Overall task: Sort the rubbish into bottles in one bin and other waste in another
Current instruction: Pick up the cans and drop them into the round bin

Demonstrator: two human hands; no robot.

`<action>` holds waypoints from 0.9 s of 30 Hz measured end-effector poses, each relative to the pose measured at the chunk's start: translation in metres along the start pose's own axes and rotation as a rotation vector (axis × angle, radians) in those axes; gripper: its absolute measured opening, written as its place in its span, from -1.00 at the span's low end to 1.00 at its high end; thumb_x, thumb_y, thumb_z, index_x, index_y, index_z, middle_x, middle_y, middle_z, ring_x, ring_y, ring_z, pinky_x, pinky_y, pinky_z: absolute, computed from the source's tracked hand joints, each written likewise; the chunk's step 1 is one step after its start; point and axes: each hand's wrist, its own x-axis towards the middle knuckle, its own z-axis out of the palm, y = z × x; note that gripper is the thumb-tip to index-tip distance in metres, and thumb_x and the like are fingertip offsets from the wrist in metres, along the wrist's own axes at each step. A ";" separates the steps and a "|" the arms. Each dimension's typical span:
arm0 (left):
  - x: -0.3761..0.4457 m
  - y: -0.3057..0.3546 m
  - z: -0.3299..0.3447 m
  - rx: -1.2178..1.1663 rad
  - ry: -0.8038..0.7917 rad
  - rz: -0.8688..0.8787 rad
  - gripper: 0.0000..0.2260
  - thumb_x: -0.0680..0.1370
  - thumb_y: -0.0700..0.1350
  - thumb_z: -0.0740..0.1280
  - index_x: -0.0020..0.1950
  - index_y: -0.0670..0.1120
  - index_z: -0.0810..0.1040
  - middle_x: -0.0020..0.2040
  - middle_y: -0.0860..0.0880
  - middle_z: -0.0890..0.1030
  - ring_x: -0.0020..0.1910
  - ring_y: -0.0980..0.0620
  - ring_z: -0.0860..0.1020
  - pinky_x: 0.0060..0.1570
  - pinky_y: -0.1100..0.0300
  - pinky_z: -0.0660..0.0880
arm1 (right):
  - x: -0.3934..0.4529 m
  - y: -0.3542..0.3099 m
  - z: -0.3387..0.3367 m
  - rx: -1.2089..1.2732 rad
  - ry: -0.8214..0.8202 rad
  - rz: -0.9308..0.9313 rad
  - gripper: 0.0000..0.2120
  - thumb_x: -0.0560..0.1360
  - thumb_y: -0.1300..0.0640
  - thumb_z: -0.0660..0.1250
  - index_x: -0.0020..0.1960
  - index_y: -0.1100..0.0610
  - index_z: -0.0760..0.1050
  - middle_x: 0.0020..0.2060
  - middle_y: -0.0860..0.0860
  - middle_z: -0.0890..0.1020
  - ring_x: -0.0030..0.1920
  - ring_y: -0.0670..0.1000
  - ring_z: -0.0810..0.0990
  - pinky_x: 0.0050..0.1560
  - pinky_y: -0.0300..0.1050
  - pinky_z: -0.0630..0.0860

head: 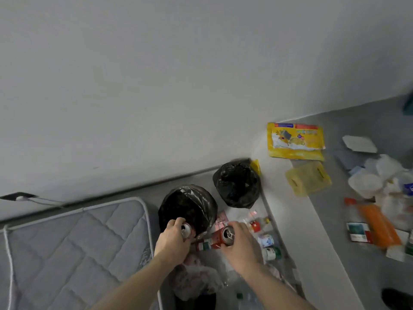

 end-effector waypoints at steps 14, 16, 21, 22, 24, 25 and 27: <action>0.191 -0.079 0.083 0.216 -0.039 0.071 -0.45 0.55 -0.04 0.40 0.50 0.04 0.27 0.36 -0.01 0.42 0.10 -0.17 0.62 -0.15 0.05 0.51 | 0.151 0.020 0.154 -0.063 -0.065 0.005 -0.53 0.41 -0.01 0.48 0.24 -0.11 0.37 0.24 -0.16 0.46 0.16 -0.03 0.58 0.08 -0.14 0.53; 0.200 -0.089 0.083 0.237 -0.057 0.051 -0.32 0.53 -0.05 0.44 0.57 0.03 0.18 0.44 -0.01 0.35 0.17 -0.17 0.60 -0.06 0.04 0.55 | 0.158 0.021 0.164 -0.061 -0.076 0.006 -0.57 0.41 -0.01 0.48 0.19 -0.12 0.37 0.24 -0.17 0.45 0.11 -0.02 0.60 0.06 -0.11 0.55; 0.191 -0.119 0.086 0.189 -0.046 0.077 -0.44 0.55 -0.14 0.36 0.52 0.04 0.27 0.44 0.02 0.34 0.08 -0.13 0.62 -0.17 0.09 0.53 | 0.160 0.023 0.186 -0.121 -0.140 0.029 -0.55 0.45 -0.03 0.45 0.26 -0.11 0.36 0.18 -0.11 0.46 0.11 0.06 0.60 0.09 -0.03 0.55; 0.189 -0.125 0.086 0.179 -0.045 0.078 -0.45 0.55 -0.16 0.33 0.51 0.05 0.28 0.45 0.03 0.33 0.07 -0.13 0.62 -0.18 0.11 0.52 | 0.161 0.023 0.190 -0.132 -0.148 0.031 -0.55 0.45 -0.03 0.44 0.27 -0.11 0.35 0.18 -0.10 0.46 0.11 0.07 0.61 0.09 -0.02 0.55; 0.187 -0.132 0.085 0.167 -0.047 0.074 -0.47 0.55 -0.18 0.31 0.50 0.04 0.29 0.46 0.05 0.32 0.09 -0.12 0.62 -0.15 0.11 0.54 | 0.166 0.022 0.196 -0.145 -0.160 0.024 -0.53 0.46 -0.02 0.45 0.29 -0.11 0.34 0.19 -0.09 0.44 0.12 0.06 0.61 0.11 0.00 0.56; 0.187 -0.133 0.085 0.167 -0.050 0.076 -0.48 0.55 -0.18 0.31 0.50 0.04 0.31 0.46 0.05 0.31 0.10 -0.12 0.61 -0.12 0.10 0.55 | 0.170 0.020 0.199 -0.146 -0.158 0.019 -0.52 0.46 -0.02 0.45 0.30 -0.10 0.34 0.20 -0.10 0.43 0.13 0.05 0.60 0.12 0.01 0.56; 0.187 -0.132 0.086 0.157 -0.057 0.075 -0.50 0.55 -0.19 0.30 0.48 0.03 0.33 0.45 0.06 0.32 0.10 -0.12 0.61 -0.10 0.10 0.55 | 0.182 0.014 0.204 -0.151 -0.139 0.003 -0.49 0.47 -0.02 0.45 0.35 -0.10 0.33 0.24 -0.09 0.41 0.15 0.06 0.59 0.11 0.01 0.56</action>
